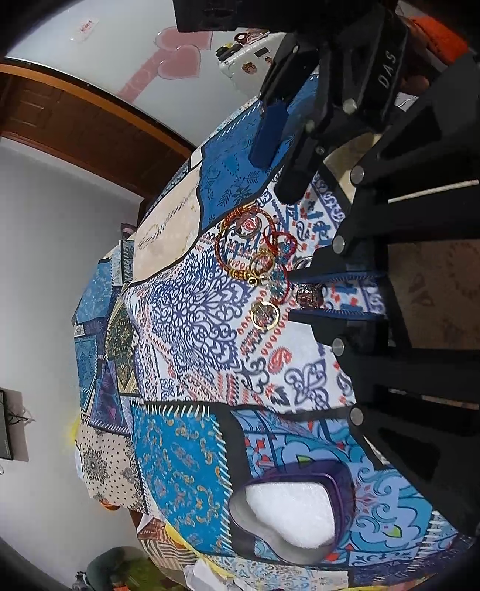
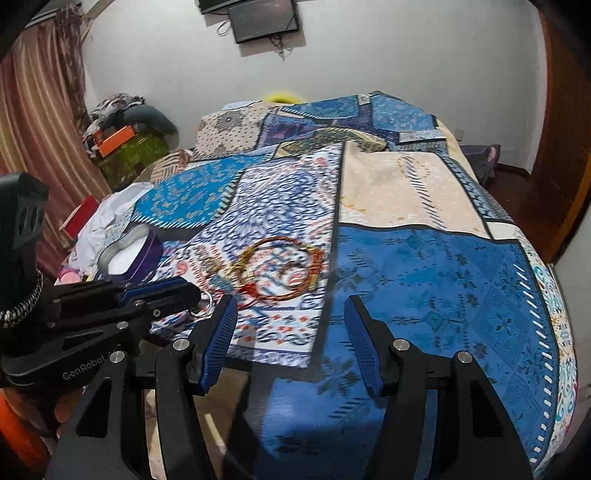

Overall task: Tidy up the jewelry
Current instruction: 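Close the left gripper on the small ring and lift it, then carry the ring in the left gripper over the purple heart tin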

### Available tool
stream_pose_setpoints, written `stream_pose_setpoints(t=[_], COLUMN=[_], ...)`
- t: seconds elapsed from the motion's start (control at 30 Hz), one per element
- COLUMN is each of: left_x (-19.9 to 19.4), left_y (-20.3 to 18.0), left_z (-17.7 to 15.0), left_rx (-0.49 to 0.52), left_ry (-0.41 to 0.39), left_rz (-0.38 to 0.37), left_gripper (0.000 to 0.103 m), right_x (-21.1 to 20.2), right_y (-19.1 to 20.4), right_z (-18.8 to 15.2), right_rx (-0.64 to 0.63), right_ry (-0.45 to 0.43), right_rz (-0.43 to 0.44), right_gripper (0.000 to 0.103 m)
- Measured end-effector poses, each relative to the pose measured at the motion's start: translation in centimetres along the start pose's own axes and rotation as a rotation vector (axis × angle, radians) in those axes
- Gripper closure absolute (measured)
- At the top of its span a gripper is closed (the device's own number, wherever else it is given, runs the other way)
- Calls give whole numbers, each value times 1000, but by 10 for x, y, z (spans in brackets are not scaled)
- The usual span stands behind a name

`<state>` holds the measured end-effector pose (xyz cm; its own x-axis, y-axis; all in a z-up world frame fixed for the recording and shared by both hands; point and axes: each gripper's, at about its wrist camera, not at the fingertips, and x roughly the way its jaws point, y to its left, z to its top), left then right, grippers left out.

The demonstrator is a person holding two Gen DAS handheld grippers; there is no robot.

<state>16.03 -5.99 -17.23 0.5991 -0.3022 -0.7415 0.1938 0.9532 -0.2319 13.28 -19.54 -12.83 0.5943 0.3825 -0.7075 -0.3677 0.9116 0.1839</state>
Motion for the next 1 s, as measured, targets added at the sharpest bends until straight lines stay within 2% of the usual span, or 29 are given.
stream_pose_setpoints(t=[0.17, 0.2, 0.23, 0.27, 0.6, 0.8, 0.9, 1.0], left_x=[-13, -15, -17, -18, -25, -26, -28, -31], left_y=[12, 15, 18, 20, 35, 37, 37, 35], left_z=[-5, -5, -6, -7, -13, -14, -14, -13], left_rx=[-12, -15, -18, -22, -56, -64, -63, -62], left_ry=[-23, -27, -31, -34, -47, -50, -53, -58], left_rz=[29, 35, 41, 43, 37, 32, 32, 32], left_gripper=[91, 91, 91, 91, 91, 91, 91, 91], right_x=[9, 11, 14, 17, 35, 38, 36, 31], right_y=[14, 16, 19, 20, 29, 30, 29, 30], right_z=[-1, -1, 0, 0, 2, 3, 3, 2], right_rx=[-13, -12, -16, -18, -36, -64, -68, -72], right_ry=[17, 25, 37, 45, 69, 56, 51, 43], right_rz=[40, 47, 56, 60, 15, -35, -38, -40], right_gripper=[48, 51, 60, 64, 66, 91, 96, 96])
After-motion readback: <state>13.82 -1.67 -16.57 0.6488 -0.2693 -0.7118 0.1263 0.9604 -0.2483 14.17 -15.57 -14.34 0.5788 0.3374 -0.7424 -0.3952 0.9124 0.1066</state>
